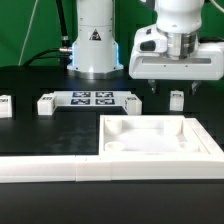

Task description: Assemble one leg

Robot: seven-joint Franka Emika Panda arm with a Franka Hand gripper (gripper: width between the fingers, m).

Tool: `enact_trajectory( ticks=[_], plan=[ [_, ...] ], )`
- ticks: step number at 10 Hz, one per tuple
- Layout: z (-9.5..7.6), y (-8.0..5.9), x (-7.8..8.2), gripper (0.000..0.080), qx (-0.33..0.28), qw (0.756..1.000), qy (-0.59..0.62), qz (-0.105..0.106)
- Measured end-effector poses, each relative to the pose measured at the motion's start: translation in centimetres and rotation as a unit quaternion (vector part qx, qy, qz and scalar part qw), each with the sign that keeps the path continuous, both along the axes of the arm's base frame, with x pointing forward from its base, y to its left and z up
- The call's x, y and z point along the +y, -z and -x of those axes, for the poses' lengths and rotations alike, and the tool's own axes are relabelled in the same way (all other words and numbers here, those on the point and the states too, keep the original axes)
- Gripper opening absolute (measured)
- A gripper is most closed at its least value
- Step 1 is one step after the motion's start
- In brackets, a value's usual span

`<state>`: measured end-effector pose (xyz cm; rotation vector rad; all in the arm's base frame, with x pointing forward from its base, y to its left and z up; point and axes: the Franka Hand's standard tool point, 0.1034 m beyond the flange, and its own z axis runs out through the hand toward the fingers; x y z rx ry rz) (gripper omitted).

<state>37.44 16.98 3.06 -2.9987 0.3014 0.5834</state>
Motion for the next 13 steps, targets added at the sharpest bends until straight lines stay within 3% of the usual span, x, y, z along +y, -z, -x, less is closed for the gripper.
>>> enact_trajectory(
  ticks=[4,6,9,13],
  plan=[
    [0.5,-0.2,1.0,0.0649,0.165,0.986,-0.004,-0.029],
    [1.1,0.4,0.9,0.0649,0.228,0.973,-0.009,-0.036],
    [1.4,2.0,1.0,0.0649,0.234,0.972,-0.006,-0.037],
    [1.6,2.1,1.3,0.063,0.236,0.971,-0.006,-0.033]
  ],
)
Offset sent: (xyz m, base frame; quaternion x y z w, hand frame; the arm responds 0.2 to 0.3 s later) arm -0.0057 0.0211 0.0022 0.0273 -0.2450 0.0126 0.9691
